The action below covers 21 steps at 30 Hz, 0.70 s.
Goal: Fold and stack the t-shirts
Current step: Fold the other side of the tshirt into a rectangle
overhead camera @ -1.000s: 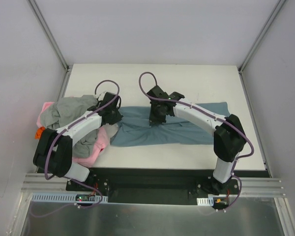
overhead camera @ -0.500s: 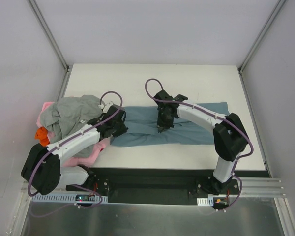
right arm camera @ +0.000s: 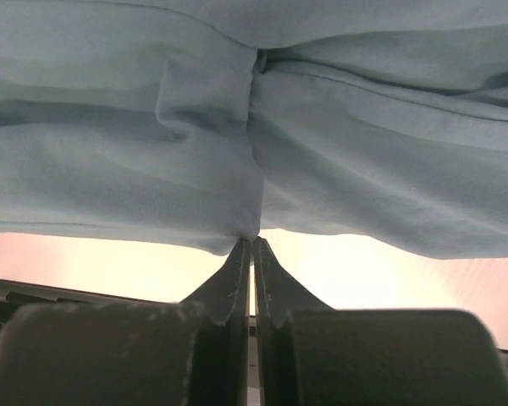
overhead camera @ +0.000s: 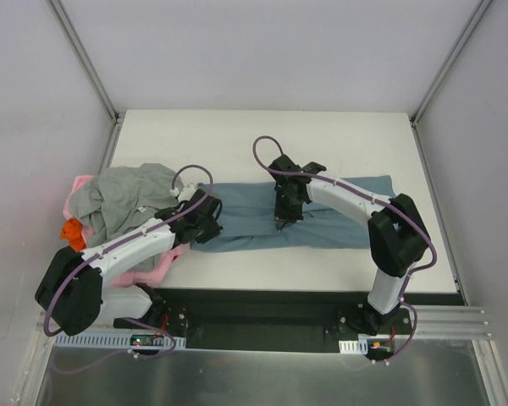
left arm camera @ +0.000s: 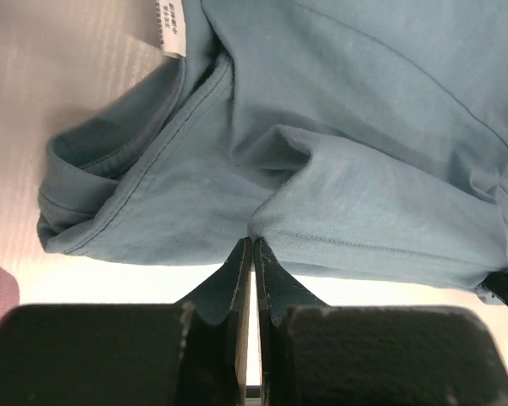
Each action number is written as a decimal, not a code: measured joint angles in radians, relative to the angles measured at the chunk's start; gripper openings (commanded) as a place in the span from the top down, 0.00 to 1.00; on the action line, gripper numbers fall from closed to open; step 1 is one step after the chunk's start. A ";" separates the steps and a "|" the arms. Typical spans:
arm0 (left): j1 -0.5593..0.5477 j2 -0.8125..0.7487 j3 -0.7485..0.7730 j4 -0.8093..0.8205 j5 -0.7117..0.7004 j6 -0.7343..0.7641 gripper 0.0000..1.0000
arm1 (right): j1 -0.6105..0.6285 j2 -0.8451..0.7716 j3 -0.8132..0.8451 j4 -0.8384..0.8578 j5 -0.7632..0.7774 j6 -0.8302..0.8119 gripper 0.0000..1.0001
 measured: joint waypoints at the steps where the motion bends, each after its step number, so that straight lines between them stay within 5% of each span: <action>1: 0.000 0.001 0.006 -0.007 -0.005 0.000 1.00 | 0.000 0.000 0.005 -0.001 -0.002 -0.003 0.99; 18: 0.086 0.252 0.236 -0.005 -0.081 0.116 1.00 | -0.059 0.189 0.215 0.020 -0.004 -0.095 0.99; 21: 0.086 0.286 0.236 -0.004 -0.082 0.125 1.00 | -0.061 0.224 0.214 0.021 -0.008 -0.104 0.70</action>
